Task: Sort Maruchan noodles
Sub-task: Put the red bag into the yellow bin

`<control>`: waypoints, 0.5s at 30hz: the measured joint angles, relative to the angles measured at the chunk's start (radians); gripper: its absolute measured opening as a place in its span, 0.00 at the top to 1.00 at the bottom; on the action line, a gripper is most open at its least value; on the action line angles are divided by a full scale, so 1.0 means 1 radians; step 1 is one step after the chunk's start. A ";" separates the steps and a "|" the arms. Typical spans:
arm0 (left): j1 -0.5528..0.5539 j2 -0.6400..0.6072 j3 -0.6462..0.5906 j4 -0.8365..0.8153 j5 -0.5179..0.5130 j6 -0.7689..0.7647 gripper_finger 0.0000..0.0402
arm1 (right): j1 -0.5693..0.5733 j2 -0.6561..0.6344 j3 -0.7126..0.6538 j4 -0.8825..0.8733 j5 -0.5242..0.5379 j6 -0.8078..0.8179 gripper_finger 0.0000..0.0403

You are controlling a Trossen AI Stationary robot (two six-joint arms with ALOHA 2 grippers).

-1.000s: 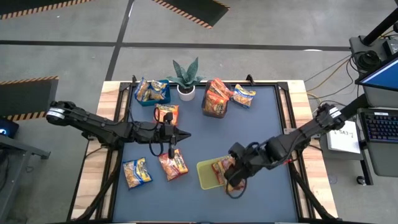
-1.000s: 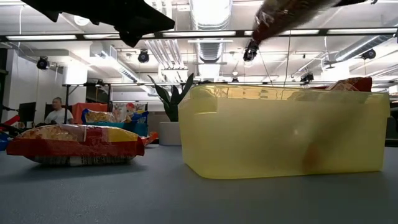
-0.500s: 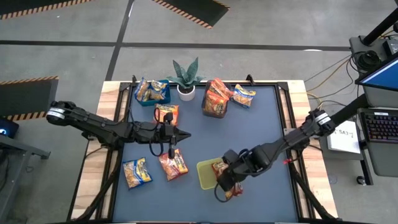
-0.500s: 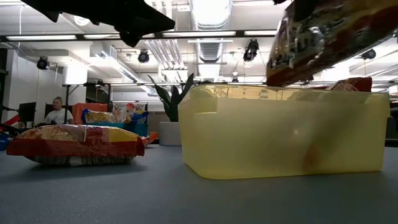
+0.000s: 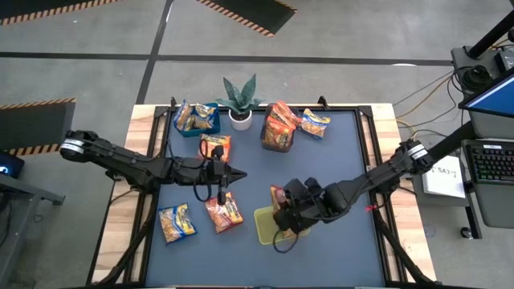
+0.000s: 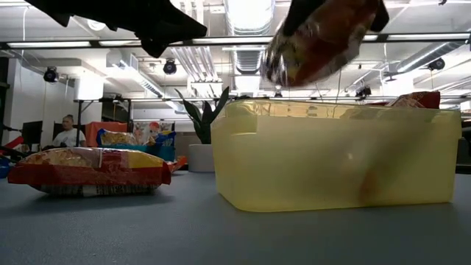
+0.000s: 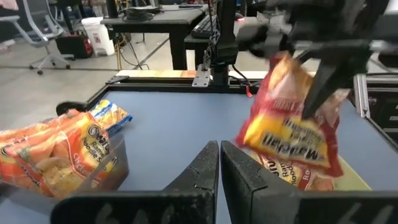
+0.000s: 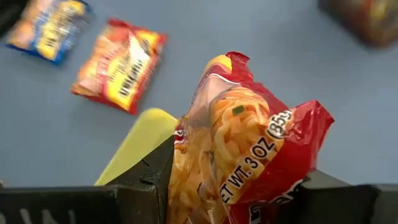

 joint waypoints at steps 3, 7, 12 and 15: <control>-0.002 0.000 0.000 0.029 0.014 -0.016 1.00 | 0.049 -0.018 0.000 -0.019 0.148 -0.079 0.62; -0.006 0.007 0.000 0.112 0.110 -0.024 1.00 | 0.121 -0.026 0.000 -0.047 0.402 -0.122 0.62; -0.015 0.055 -0.001 0.247 0.176 -0.043 1.00 | 0.192 -0.020 -0.022 -0.056 0.663 -0.105 0.62; -0.016 0.101 -0.001 0.320 0.176 -0.052 1.00 | 0.221 -0.018 -0.050 -0.057 0.757 -0.105 0.62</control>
